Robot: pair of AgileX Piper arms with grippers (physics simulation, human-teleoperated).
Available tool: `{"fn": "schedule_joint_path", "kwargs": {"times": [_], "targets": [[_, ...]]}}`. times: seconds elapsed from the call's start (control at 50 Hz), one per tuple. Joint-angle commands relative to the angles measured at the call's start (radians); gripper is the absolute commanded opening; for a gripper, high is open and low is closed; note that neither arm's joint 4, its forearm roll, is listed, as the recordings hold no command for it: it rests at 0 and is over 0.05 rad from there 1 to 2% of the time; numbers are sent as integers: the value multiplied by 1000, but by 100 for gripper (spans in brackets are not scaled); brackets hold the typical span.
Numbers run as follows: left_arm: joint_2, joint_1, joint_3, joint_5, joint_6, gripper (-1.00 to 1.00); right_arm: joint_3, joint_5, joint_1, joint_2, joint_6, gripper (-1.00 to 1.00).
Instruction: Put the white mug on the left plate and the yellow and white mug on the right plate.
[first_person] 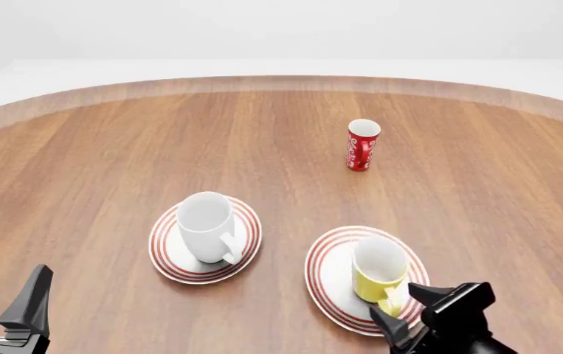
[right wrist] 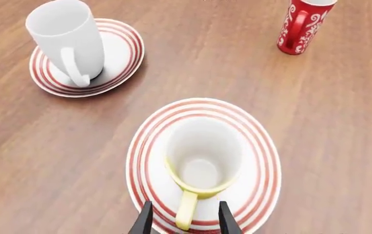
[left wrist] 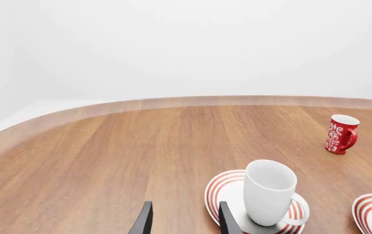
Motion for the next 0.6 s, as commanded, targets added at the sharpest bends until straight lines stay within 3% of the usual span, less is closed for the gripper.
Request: {"fn": "schedule_joint_path", "kwargs": {"times": [0.02,0.6], "targets": [[0,0,0,0,0,100,0,108,-4,-112,-21,100],[0,0,0,0,0,100,0,409,-42,-470,-57,100]]}}
